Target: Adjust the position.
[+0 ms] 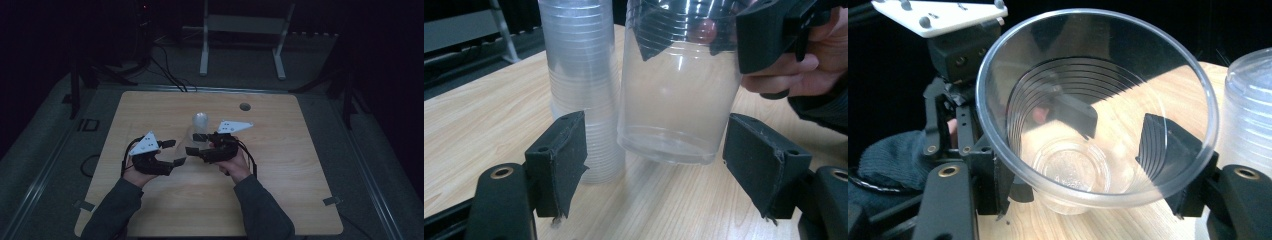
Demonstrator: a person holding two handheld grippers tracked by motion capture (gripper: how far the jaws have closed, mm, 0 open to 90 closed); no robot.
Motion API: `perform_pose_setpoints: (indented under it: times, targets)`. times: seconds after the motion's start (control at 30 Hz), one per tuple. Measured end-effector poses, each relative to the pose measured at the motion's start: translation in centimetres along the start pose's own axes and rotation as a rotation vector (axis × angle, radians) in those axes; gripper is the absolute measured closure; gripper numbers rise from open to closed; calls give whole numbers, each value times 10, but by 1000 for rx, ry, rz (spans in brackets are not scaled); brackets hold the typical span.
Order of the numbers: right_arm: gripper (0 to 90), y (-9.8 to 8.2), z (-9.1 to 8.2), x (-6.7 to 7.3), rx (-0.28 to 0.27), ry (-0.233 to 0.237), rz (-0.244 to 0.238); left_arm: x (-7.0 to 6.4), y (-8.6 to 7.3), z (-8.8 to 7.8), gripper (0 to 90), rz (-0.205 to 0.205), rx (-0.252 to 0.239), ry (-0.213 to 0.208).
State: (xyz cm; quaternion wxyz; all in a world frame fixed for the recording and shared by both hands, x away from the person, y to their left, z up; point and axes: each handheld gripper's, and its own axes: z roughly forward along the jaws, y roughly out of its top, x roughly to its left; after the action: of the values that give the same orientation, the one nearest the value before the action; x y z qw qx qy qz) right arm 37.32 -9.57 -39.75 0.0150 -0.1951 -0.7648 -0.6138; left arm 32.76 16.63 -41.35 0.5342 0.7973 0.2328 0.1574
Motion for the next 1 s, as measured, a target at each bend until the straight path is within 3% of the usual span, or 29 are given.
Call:
perform_pose_setpoints:
  times: [0.63,1.0]
  targets:
    - [335,8,8,10,130,-101,-87,-8,1,9,293,48,53,30]
    - [335,12,13,16,182,-128,-122,-13,0,18,293,66,83,46]
